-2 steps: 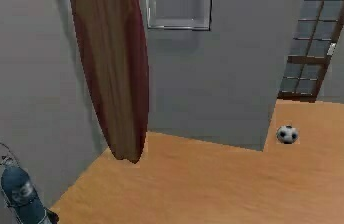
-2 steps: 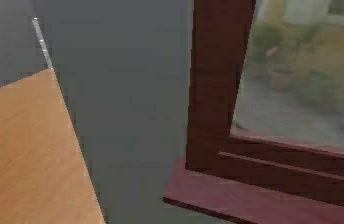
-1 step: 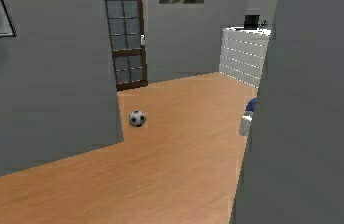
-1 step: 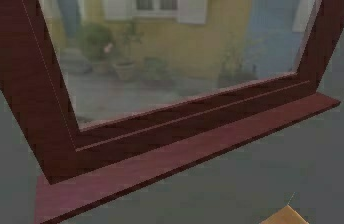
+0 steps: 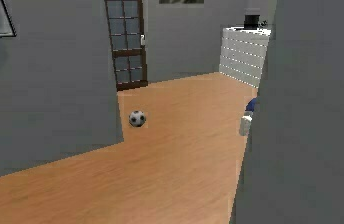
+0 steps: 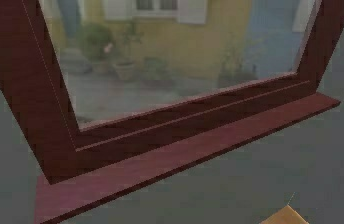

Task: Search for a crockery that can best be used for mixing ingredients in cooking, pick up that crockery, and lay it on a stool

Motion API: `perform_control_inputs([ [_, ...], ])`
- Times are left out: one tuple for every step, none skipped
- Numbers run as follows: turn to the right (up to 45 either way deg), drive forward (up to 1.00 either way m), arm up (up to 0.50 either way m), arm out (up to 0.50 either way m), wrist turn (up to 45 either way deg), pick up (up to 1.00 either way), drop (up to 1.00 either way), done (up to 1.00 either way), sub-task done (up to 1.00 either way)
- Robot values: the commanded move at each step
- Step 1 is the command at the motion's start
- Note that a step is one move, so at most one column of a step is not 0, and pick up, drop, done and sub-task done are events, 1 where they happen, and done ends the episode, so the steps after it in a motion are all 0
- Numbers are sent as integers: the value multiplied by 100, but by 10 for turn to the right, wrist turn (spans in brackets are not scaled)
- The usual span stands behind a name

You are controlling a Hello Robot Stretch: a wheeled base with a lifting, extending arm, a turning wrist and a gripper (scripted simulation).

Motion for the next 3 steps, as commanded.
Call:
perform_control_inputs([
  [-60, 0, 0, 0, 0, 0, 0, 0, 0],
  [-60, 0, 0, 0, 0, 0, 0, 0, 0],
  [0, 25, 0, 0, 0, 0, 0, 0, 0],
])
